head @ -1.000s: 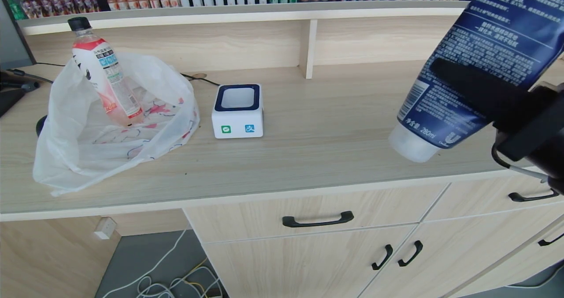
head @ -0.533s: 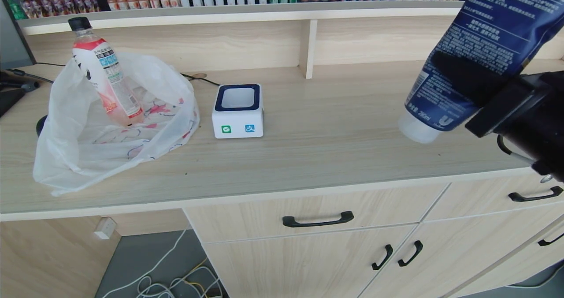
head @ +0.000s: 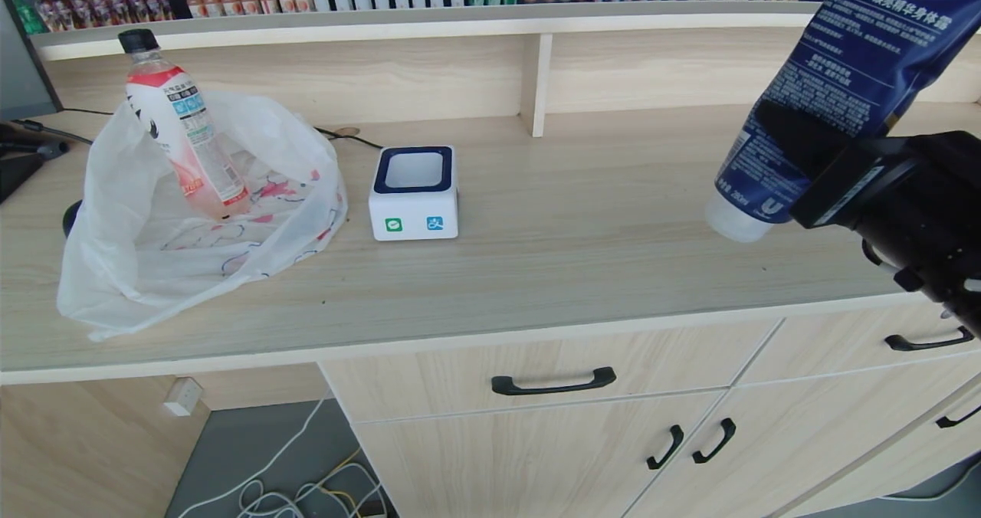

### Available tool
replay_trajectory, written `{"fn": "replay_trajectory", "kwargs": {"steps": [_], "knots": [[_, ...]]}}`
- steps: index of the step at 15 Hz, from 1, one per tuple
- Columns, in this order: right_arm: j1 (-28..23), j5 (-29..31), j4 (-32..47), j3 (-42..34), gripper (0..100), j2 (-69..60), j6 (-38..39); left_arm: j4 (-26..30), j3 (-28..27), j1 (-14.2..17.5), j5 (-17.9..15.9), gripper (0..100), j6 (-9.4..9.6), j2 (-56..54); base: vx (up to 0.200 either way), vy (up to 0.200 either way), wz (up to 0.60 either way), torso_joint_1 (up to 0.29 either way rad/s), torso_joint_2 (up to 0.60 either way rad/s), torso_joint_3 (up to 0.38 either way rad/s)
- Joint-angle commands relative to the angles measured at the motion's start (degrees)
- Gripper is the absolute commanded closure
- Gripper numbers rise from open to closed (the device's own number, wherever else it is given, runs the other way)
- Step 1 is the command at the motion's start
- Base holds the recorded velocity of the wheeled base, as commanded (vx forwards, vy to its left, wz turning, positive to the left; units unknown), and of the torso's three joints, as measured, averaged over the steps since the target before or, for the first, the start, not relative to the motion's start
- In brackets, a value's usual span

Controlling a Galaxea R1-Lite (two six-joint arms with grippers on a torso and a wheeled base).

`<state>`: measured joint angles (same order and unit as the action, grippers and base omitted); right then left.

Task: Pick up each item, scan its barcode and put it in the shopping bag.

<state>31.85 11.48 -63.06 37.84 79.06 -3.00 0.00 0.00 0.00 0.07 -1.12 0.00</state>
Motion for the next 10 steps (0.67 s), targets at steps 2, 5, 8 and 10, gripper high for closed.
{"fn": "replay_trajectory", "kwargs": {"steps": [2, 5, 8, 10], "knots": [[-0.7, -0.7, 0.0, -0.3, 100, 0.7, 0.0, 0.0, 0.0, 0.0, 0.0, 0, -0.02, 0.0, 0.0, 0.0, 0.0, 0.0, 0.0, 0.0], [-0.9, -1.0, -0.6, -0.3, 100, 1.1, 0.1, 0.0, 0.0, 0.0, 0.0, 0, -0.02, 0.1, 0.0, 0.0, 0.0, 0.0, 0.0, 0.0], [-1.4, -1.1, -0.7, -0.2, 100, 1.9, 0.2, 0.0, 0.0, 0.0, 0.0, 0, -0.02, 0.0, 0.0, 0.0, 0.0, 0.0, 0.0, 0.0], [-2.7, -2.8, -1.1, 1.3, 100, 3.9, 0.2, 0.0, 0.0, 0.0, 0.0, 0, -0.02, 0.1, 0.0, 0.1, 0.0, -0.001, 0.0, 0.001]]}}
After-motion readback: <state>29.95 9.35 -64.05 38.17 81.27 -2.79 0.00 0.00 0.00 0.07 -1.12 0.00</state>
